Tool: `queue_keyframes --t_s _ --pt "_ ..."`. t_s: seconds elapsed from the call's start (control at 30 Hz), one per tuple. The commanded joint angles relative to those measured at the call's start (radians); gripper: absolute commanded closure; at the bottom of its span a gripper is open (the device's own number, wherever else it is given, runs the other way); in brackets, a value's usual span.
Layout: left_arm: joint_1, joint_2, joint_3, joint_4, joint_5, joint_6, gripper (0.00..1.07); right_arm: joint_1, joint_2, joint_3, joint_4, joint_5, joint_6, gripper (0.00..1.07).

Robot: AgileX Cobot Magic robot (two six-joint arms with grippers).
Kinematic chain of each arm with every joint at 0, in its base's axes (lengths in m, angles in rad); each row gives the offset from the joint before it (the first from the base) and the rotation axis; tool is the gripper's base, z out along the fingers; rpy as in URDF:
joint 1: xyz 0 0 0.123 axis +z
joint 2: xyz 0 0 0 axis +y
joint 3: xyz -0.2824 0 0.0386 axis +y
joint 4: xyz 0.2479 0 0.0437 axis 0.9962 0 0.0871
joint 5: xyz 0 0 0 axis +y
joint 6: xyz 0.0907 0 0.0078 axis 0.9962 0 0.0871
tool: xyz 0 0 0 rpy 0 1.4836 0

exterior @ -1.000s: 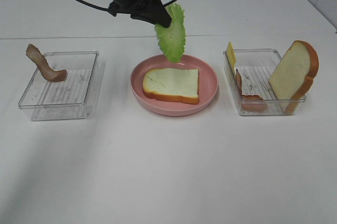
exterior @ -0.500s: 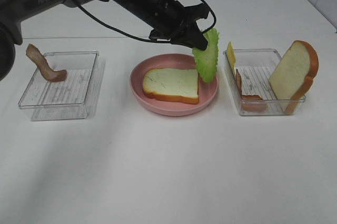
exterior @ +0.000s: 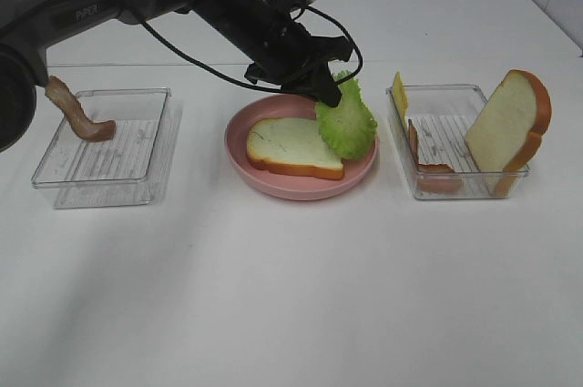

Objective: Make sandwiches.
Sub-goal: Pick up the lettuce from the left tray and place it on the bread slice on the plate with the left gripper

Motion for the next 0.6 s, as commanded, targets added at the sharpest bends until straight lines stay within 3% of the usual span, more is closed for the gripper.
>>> queue_keyframes --t_s 0.03,0.17,0.33,0.6 --pt "-0.004 -0.004 -0.006 0.047 0.008 -0.010 1.07 -0.002 -0.024 0.001 0.000 0.002 -0.001 0.09" --pt "-0.004 -0.004 -0.006 0.116 0.038 -0.025 1.07 -0.002 -0.024 0.001 0.000 0.002 -0.001 0.09" --pt "-0.004 -0.004 -0.006 0.243 0.058 -0.083 1.07 -0.002 -0.024 0.001 0.000 0.002 -0.001 0.09" --pt "-0.004 -0.004 -0.006 0.284 0.061 -0.090 1.07 -0.002 -0.024 0.001 0.000 0.002 -0.001 0.09"
